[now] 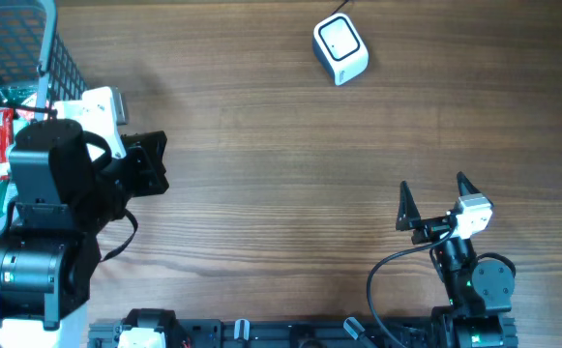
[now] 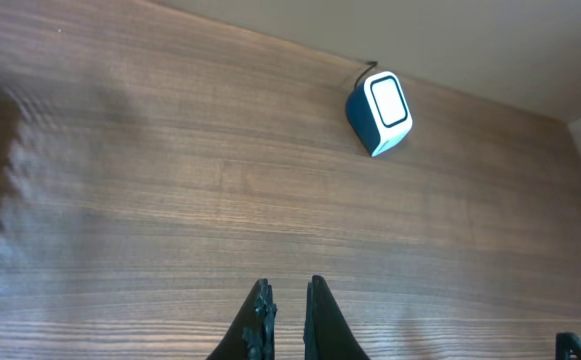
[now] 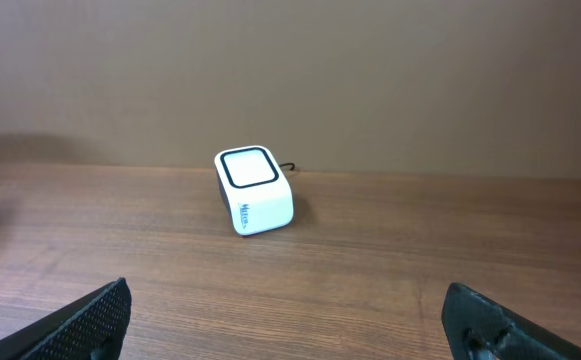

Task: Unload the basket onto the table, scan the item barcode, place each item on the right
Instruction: 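Move the left gripper over the basket and reach down toward the Kleenex pack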

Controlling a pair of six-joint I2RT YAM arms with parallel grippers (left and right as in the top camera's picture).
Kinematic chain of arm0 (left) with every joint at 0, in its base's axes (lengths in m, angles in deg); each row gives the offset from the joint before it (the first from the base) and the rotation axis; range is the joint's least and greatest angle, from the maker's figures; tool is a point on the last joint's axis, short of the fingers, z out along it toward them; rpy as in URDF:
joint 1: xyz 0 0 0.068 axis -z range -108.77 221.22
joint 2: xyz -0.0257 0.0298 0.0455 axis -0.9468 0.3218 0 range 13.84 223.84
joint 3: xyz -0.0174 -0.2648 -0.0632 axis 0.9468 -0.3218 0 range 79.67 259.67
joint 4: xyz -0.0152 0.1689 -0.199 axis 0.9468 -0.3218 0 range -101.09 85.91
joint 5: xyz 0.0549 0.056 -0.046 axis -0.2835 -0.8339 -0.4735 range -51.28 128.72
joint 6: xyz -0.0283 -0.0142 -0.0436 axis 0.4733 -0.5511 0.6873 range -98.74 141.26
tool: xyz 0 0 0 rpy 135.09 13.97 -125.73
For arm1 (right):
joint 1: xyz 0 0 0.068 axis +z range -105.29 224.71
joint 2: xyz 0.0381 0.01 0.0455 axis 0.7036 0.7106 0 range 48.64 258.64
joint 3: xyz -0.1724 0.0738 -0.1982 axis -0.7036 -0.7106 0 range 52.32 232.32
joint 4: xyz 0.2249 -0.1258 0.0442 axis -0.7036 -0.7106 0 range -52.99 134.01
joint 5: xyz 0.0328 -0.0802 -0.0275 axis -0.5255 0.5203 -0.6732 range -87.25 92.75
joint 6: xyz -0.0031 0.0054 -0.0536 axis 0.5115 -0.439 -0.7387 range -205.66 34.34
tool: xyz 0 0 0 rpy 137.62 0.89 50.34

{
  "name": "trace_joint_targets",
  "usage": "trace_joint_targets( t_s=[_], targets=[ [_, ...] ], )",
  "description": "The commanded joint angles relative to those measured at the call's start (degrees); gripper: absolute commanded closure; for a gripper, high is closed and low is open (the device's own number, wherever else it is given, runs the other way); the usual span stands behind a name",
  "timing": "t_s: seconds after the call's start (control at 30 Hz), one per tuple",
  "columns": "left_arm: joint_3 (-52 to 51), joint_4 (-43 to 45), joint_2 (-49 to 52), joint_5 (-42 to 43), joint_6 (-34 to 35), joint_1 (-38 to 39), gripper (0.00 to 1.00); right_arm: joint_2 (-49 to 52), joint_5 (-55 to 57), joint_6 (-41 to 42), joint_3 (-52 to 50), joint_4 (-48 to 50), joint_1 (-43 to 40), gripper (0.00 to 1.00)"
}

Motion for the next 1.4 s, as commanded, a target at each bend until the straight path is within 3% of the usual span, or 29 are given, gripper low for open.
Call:
trace_joint_targets(
  t_s=[0.0, 0.13, 0.3, 0.8, 1.17, 1.37],
  targets=[
    [1.05, -0.31, -0.07, 0.7, -0.31, -0.33, 0.96, -0.46, -0.07, -0.5, -0.07, 0.17, -0.24, 0.0],
    [1.05, -0.46, -0.07, 0.7, -0.31, -0.33, 0.96, -0.46, -0.07, -0.48, -0.07, 0.2, -0.24, 0.0],
    [1.05, -0.46, -0.07, 0.7, -0.28, -0.33, 0.8, -0.46, -0.09, -0.48, -0.07, 0.17, -0.24, 0.0],
    [1.05, -0.87, -0.07, 0.66, -0.31, -0.33, 0.82, -0.46, -0.07, -0.48, -0.07, 0.2, -0.24, 0.01],
    [1.05, -0.85, -0.07, -1.75, -0.26, -0.33, 0.76, -0.46, -0.07, -0.5, -0.07, 0.17, -0.24, 0.0],
    [1.05, -0.85, 0.02, -1.95, -0.28, -0.33, 0.68, -0.46, -0.07, -0.5, -0.07, 0.17, -0.24, 0.0]
  ],
)
